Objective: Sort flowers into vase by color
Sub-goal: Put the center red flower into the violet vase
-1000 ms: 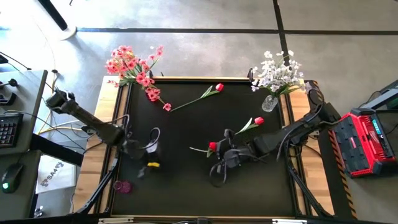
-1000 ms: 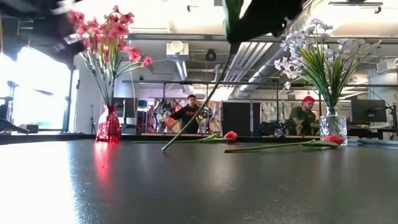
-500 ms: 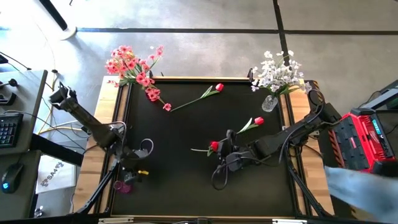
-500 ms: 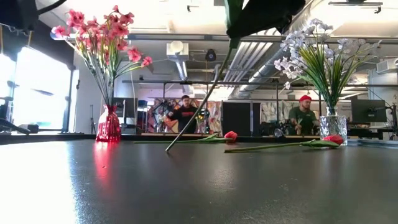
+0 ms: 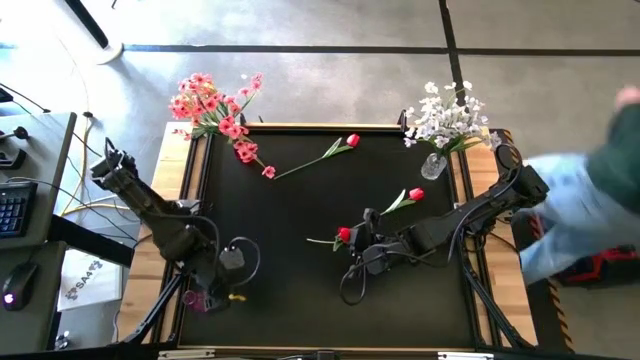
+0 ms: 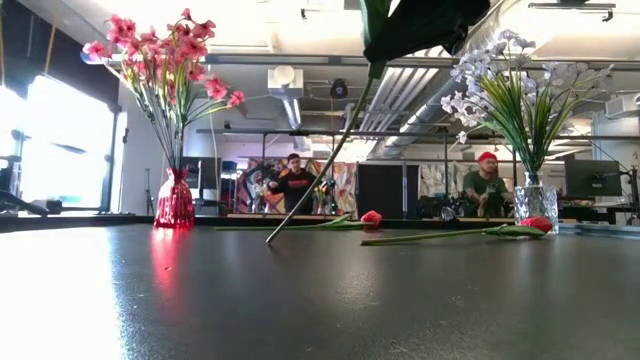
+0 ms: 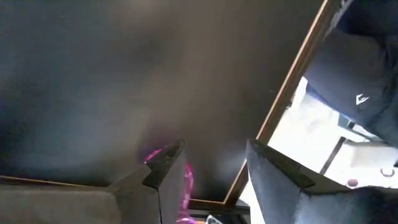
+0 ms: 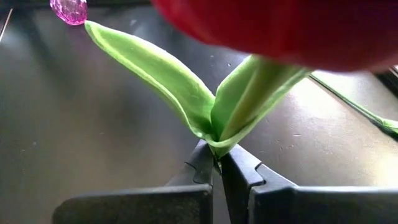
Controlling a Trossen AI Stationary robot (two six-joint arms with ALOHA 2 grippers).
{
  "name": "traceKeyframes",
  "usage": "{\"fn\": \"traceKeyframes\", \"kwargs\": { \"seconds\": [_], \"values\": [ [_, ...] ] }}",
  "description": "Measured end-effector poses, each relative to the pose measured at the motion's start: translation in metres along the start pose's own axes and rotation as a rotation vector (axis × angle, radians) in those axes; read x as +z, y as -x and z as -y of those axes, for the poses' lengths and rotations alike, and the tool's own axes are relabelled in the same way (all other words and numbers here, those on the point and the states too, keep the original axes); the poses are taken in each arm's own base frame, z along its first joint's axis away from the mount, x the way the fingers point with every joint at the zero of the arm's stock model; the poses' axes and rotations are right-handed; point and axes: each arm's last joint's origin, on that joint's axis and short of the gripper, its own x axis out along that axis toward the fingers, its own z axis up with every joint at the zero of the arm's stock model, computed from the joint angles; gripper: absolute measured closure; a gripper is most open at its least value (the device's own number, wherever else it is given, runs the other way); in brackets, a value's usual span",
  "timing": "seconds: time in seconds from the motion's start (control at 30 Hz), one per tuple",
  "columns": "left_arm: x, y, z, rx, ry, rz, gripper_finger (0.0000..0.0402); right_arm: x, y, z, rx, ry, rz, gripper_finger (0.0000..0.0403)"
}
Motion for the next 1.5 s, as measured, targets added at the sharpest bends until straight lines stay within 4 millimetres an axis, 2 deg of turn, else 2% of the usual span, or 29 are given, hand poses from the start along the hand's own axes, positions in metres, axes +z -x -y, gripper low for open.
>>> {"fn": "traceKeyframes", "kwargs": {
  "seconds": [0.13,0.3,0.47,0.63,0.83,0.97,1.17,1.37,1.5],
  "values": [
    [-0.008,-0.011,0.013,-0.022,0.029,-0.022,0.0218,-0.001,-0.002,-0.001,-0.001,0.005,-0.003,0.0402],
    [-0.017,-0.022,0.015,0.052,0.075,-0.067,0.0177,-0.005,-0.008,-0.004,-0.008,0.03,-0.017,0.0402],
    [-0.02,-0.02,0.007,0.131,0.158,-0.096,0.0158,-0.007,-0.018,-0.004,-0.015,0.033,-0.022,0.0402],
    [-0.025,-0.017,0.007,0.119,0.197,-0.129,0.0146,-0.008,-0.023,-0.002,-0.026,0.033,-0.031,0.0402],
    [-0.041,-0.018,0.008,0.158,0.221,-0.15,0.0126,-0.004,-0.025,0.001,-0.027,0.048,-0.008,0.0402],
    [-0.055,-0.017,0.006,0.225,0.217,-0.166,0.0119,-0.002,-0.028,0.004,-0.021,0.04,-0.012,0.0402],
    [-0.071,-0.019,0.01,0.228,0.179,-0.123,0.0119,-0.001,-0.03,0.007,-0.001,0.031,-0.022,0.0402],
    [-0.074,-0.021,0.013,0.209,0.155,-0.073,0.0119,-0.001,-0.03,0.006,0.002,0.026,-0.016,0.0402],
    [-0.074,-0.032,0.012,0.25,0.141,-0.062,0.0119,-0.001,-0.03,0.006,0.002,0.024,-0.016,0.0402]
  ]
}}
